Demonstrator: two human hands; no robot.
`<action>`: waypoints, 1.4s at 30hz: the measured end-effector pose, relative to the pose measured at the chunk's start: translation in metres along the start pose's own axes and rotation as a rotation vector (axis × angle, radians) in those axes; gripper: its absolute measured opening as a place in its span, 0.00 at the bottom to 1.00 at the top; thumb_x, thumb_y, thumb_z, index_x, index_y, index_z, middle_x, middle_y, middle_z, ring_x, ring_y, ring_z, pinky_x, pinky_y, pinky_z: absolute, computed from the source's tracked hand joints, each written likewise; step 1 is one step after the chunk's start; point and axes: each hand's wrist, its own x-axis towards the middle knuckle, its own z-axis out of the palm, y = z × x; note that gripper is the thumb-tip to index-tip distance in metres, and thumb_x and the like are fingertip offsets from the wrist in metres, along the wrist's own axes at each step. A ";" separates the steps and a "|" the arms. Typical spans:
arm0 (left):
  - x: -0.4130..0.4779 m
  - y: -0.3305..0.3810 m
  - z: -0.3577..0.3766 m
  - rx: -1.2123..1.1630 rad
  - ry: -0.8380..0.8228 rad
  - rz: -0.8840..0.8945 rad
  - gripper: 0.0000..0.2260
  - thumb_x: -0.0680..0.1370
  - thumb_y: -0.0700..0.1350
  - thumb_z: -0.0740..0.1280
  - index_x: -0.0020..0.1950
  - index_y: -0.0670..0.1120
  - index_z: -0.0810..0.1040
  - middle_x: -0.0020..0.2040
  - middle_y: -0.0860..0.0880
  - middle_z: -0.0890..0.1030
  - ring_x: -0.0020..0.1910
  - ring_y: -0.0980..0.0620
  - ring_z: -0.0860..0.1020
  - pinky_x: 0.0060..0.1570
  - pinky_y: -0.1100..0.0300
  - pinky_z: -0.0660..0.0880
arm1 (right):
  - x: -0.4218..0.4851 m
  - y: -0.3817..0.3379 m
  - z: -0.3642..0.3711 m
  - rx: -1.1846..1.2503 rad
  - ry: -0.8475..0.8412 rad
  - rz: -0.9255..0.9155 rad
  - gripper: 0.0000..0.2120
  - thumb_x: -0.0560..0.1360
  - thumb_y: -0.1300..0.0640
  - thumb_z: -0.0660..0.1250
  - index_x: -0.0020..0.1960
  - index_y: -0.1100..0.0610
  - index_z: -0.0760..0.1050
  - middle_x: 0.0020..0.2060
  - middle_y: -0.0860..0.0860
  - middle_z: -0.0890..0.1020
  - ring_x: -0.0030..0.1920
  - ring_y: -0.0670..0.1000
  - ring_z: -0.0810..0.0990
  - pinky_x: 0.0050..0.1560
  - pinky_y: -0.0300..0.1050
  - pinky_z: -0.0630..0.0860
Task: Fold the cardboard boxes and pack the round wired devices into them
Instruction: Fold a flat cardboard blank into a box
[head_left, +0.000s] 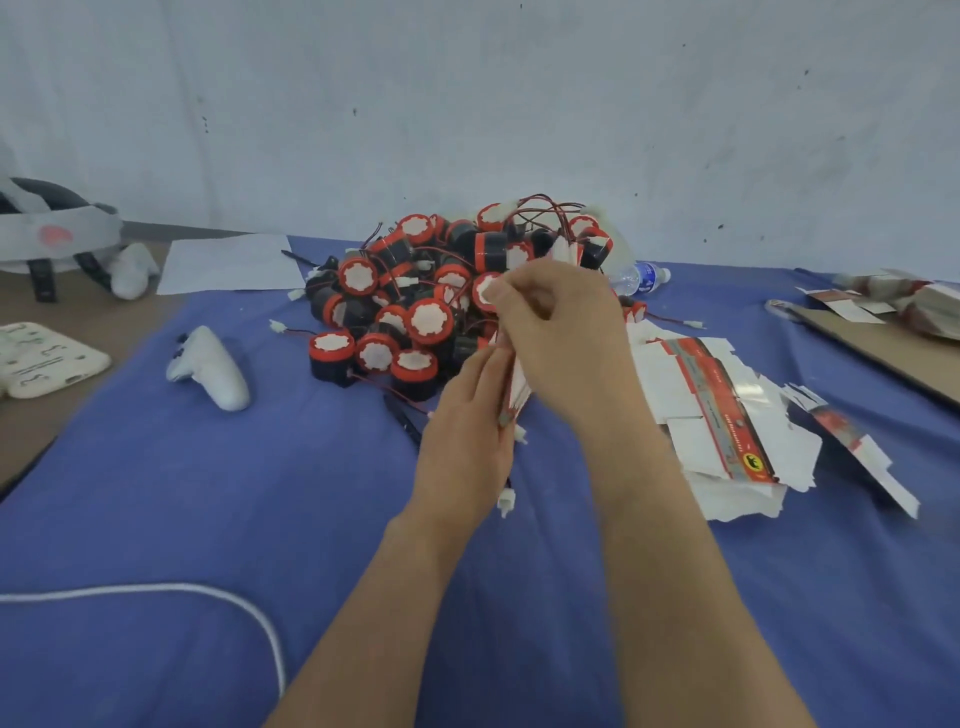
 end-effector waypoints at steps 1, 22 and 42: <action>-0.001 0.002 0.001 0.006 0.015 -0.032 0.15 0.77 0.33 0.63 0.64 0.38 0.74 0.62 0.42 0.76 0.56 0.45 0.76 0.49 0.71 0.68 | -0.003 -0.002 0.006 -0.078 -0.052 -0.075 0.06 0.78 0.56 0.64 0.45 0.54 0.79 0.33 0.42 0.78 0.37 0.44 0.78 0.40 0.37 0.75; 0.014 0.005 -0.012 -0.653 0.167 -0.407 0.09 0.80 0.36 0.60 0.54 0.48 0.76 0.42 0.54 0.79 0.42 0.57 0.78 0.51 0.55 0.77 | -0.043 0.036 0.012 0.071 -0.266 0.007 0.08 0.76 0.59 0.67 0.41 0.62 0.73 0.33 0.52 0.78 0.32 0.46 0.72 0.34 0.36 0.71; 0.028 -0.020 -0.041 -1.625 0.493 -0.713 0.10 0.82 0.42 0.61 0.60 0.41 0.77 0.47 0.49 0.86 0.46 0.54 0.84 0.40 0.63 0.80 | -0.050 0.080 -0.050 0.135 -0.104 0.338 0.10 0.77 0.58 0.67 0.38 0.56 0.71 0.23 0.46 0.77 0.23 0.42 0.73 0.29 0.37 0.72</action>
